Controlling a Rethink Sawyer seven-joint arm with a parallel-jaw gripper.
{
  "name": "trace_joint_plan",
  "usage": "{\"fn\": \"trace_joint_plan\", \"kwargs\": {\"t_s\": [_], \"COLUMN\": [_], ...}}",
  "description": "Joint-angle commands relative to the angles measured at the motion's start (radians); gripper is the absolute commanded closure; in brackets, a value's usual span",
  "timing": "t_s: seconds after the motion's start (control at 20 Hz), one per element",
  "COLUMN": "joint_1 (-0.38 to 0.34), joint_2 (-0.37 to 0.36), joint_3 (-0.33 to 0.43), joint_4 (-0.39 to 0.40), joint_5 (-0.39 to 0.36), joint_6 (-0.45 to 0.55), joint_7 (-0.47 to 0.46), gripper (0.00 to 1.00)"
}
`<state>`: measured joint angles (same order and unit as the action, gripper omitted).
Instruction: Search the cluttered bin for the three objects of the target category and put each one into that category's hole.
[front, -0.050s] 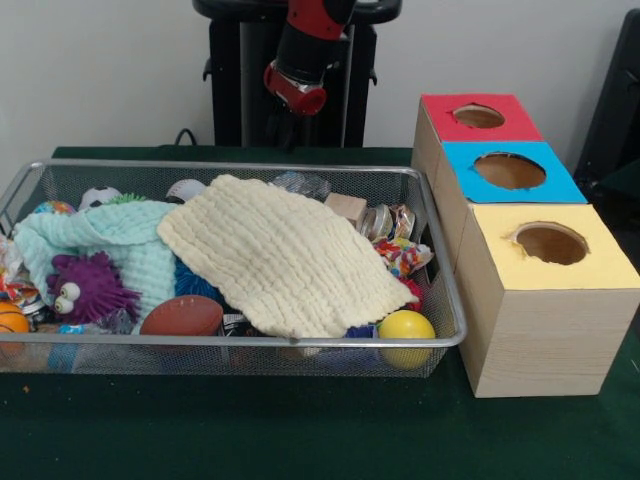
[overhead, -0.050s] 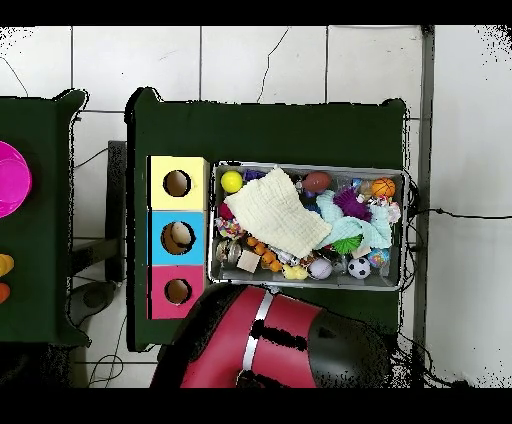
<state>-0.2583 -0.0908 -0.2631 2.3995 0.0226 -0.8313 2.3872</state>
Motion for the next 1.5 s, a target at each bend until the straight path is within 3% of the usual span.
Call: {"fn": "trace_joint_plan", "kwargs": {"t_s": [0.05, 0.45, 0.8, 1.5], "joint_1": [0.009, 0.035, 0.050, 0.071], "joint_2": [0.117, 0.166, 0.206, 0.103], "joint_3": [0.153, 0.177, 0.200, 0.296], "joint_4": [-0.191, -0.206, -0.251, -0.131], "joint_5": [0.115, 0.136, 0.181, 0.263], "joint_6": [0.108, 0.017, 0.090, 0.153], "joint_7": [0.194, 0.259, 0.238, 0.319], "gripper": [0.00, 0.00, 0.00, 0.00]}}
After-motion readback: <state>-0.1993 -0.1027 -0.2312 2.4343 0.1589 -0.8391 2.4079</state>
